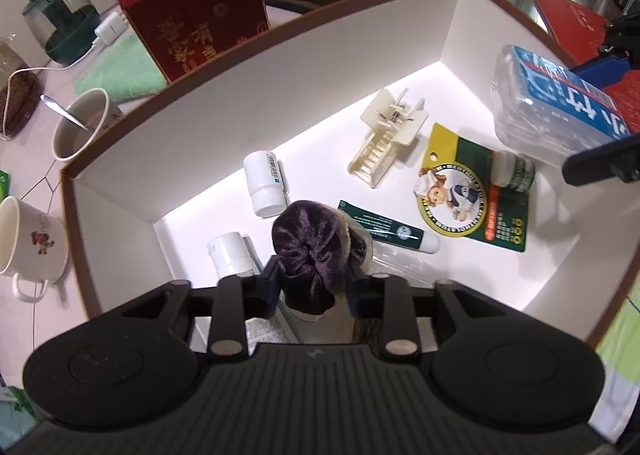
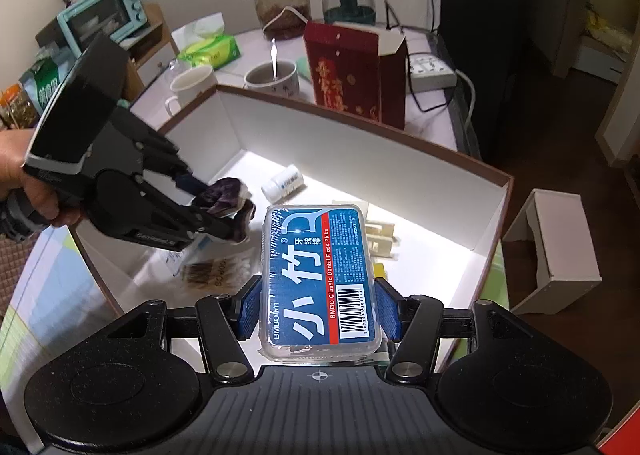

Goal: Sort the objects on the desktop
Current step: 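Lift the scrunchie and toothpick case over the box with both grippers, then lower both held items into the box and open both grippers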

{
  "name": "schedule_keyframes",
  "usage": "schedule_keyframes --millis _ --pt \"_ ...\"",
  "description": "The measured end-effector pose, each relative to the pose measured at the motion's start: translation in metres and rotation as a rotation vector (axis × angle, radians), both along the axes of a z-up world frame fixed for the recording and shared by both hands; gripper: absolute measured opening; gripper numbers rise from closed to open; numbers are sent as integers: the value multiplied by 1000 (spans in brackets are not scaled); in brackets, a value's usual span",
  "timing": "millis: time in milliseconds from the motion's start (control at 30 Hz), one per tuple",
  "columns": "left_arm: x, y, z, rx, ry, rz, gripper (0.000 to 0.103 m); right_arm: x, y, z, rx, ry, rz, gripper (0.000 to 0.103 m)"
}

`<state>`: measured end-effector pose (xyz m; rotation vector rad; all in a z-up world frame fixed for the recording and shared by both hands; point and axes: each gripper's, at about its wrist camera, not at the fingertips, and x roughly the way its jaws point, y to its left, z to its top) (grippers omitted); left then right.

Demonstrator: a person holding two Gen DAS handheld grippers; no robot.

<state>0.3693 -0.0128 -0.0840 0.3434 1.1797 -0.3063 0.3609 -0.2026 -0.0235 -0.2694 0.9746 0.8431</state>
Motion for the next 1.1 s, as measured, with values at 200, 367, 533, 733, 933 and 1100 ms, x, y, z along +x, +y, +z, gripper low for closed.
schedule_keyframes --millis 200,367,533,733,933,1100 --pt "4 7 -3 -21 -1 25 40 7 7 -14 -72 33 96 57" --pt "-3 17 9 -53 -28 41 40 7 16 -24 -168 32 219 57" --pt "-12 23 21 -72 -46 30 40 5 26 -35 -255 43 353 57" --pt "-24 26 28 -89 -59 25 40 6 41 -56 -332 84 479 57" --pt "-29 29 29 -94 -64 26 40 11 53 -71 -334 145 531 57" --pt "-29 32 32 -97 -70 37 40 17 59 -80 -317 194 608 57"
